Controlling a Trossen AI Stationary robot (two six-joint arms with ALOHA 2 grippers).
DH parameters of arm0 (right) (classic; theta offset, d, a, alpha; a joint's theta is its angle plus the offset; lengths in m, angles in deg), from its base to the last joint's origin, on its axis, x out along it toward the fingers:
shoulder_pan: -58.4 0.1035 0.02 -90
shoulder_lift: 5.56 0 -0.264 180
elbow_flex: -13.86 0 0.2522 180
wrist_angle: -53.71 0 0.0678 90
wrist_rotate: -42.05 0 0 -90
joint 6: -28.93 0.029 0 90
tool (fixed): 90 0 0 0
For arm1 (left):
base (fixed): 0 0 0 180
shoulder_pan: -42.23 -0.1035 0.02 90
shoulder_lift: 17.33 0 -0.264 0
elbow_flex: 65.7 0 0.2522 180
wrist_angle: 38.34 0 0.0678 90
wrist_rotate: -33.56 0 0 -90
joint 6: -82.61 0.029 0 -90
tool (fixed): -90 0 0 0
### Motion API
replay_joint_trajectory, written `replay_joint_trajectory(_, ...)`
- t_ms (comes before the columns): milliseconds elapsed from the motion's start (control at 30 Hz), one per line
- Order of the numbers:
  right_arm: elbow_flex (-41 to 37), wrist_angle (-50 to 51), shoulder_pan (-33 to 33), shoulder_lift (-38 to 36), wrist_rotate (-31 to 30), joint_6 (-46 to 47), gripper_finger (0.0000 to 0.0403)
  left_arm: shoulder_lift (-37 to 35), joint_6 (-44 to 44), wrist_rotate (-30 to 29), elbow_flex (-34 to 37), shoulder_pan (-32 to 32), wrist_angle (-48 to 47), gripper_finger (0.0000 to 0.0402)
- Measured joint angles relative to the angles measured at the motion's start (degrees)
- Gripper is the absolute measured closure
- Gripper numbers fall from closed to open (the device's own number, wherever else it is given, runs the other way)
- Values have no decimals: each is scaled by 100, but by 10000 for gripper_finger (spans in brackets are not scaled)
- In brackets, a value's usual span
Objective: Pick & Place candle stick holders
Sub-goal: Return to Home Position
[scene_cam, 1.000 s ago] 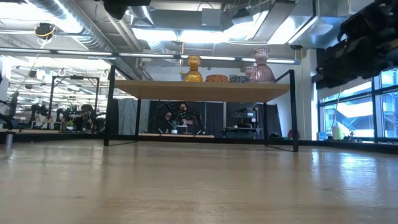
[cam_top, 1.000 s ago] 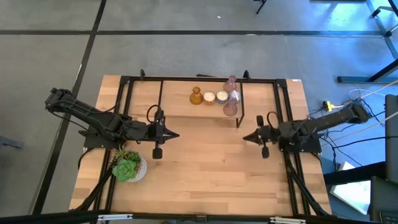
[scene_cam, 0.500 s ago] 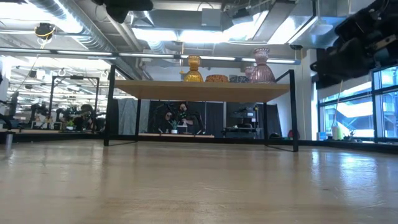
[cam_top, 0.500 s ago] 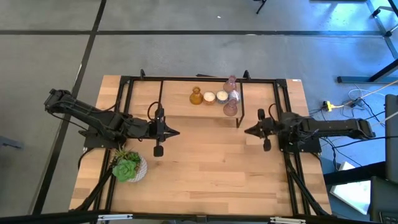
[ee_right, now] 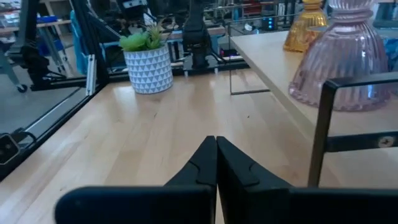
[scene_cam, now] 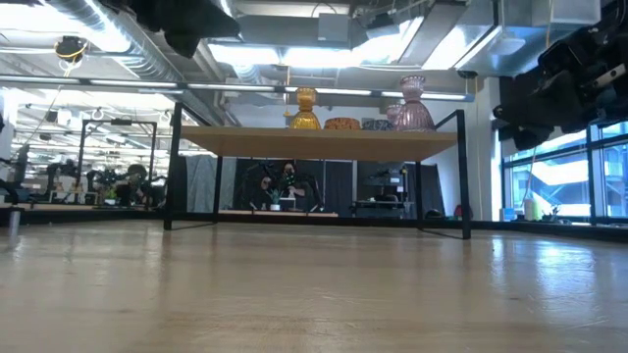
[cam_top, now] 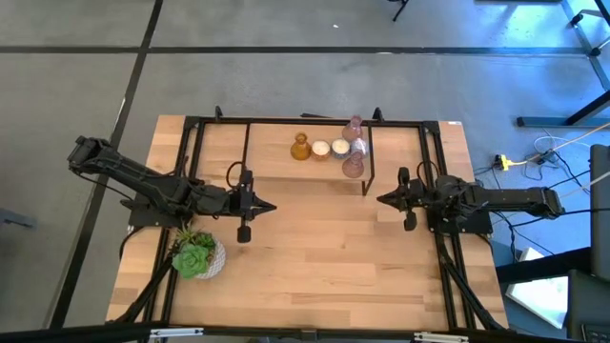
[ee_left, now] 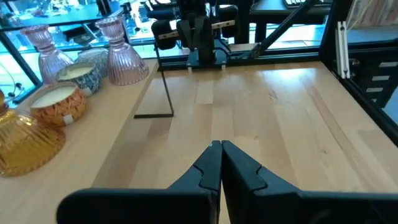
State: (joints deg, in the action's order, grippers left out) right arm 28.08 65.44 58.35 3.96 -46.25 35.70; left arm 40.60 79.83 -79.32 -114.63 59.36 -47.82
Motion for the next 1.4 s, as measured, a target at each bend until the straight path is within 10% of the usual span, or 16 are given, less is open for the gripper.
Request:
replay_joint_trajectory(400,3,141,85,-181,-275,24,402,-773,307,281,501,-46,241,400)
replay_joint_trajectory(667,7,126,85,-181,-320,-20,402,-3002,57,1325,2518,-878,1113,400)
replay_joint_trajectory(1000,7,144,85,-172,-210,-16,399,-5214,-30,1708,3114,-1470,-188,400)
replay_joint_trajectory(1400,9,144,85,-172,-164,134,398,-5794,231,2008,3461,-1464,-269,400)
